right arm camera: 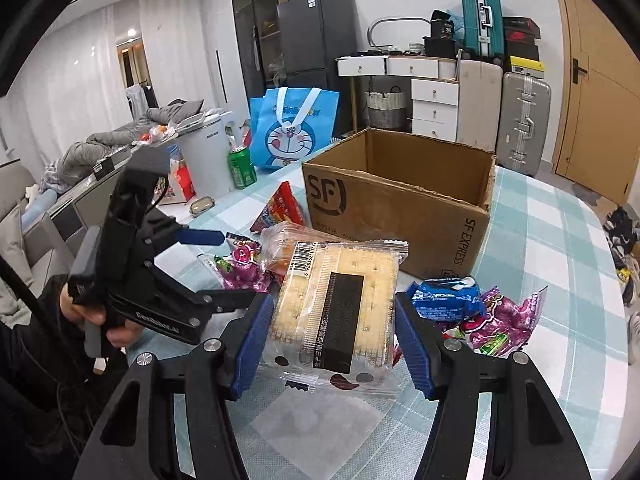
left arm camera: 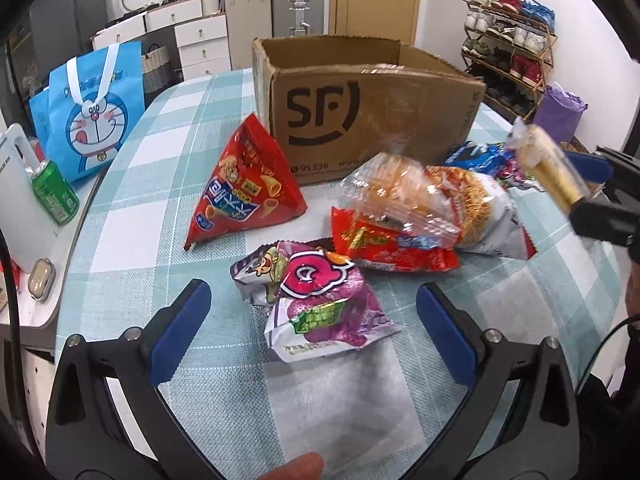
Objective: Organize snacks
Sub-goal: 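Grasp the cracker pack with the right gripper while the left gripper grasps the purple candy bag, then lower the cracker pack into the box with the right gripper while the left drops the candy bag in, then move the right gripper over the white noodle bag while the left approaches the wrapped bread roll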
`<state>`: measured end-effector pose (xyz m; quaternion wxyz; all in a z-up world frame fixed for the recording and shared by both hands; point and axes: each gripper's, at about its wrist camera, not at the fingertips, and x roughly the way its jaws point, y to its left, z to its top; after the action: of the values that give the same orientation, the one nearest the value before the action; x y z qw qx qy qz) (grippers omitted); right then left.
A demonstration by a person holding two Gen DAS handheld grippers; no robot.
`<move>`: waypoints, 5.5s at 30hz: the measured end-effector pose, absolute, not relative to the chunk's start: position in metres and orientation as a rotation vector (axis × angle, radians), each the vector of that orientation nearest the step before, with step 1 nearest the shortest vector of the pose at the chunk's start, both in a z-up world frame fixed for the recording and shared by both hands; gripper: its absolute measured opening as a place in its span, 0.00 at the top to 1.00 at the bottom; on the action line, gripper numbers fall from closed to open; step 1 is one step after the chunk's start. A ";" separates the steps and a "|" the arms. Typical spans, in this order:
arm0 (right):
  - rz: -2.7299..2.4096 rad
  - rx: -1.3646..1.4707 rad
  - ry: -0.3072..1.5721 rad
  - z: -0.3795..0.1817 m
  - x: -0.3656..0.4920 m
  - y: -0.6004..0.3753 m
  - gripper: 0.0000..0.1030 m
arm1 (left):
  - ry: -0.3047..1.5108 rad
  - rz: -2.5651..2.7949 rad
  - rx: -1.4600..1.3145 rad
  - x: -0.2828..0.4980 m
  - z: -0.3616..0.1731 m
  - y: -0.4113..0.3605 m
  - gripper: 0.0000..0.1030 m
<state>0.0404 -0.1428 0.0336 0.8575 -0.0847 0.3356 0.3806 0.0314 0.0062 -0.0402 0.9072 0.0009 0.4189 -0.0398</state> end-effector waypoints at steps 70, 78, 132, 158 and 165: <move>0.667 0.021 0.600 0.041 0.054 -0.177 0.40 | 0.636 -0.075 -0.133 0.011 0.026 0.043 0.45; 0.652 0.015 0.600 0.039 0.060 -0.171 0.40 | 0.622 -0.083 -0.114 0.021 0.034 0.035 0.45; 0.534 0.104 0.651 0.058 0.157 -0.155 0.28 | 0.651 -0.048 -0.075 0.148 0.058 -0.002 0.17; 0.527 0.060 0.699 0.039 0.087 -0.190 0.01 | 0.697 -0.059 -0.118 0.043 0.024 0.023 0.01; 0.531 0.030 0.726 0.033 0.087 -0.185 0.01 | 0.713 -0.073 -0.121 0.043 0.017 0.014 0.01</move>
<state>0.0868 -0.1848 0.0325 0.9004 0.0143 0.3509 0.2567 0.0429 0.0145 0.0165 0.9347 -0.0589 0.3486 -0.0358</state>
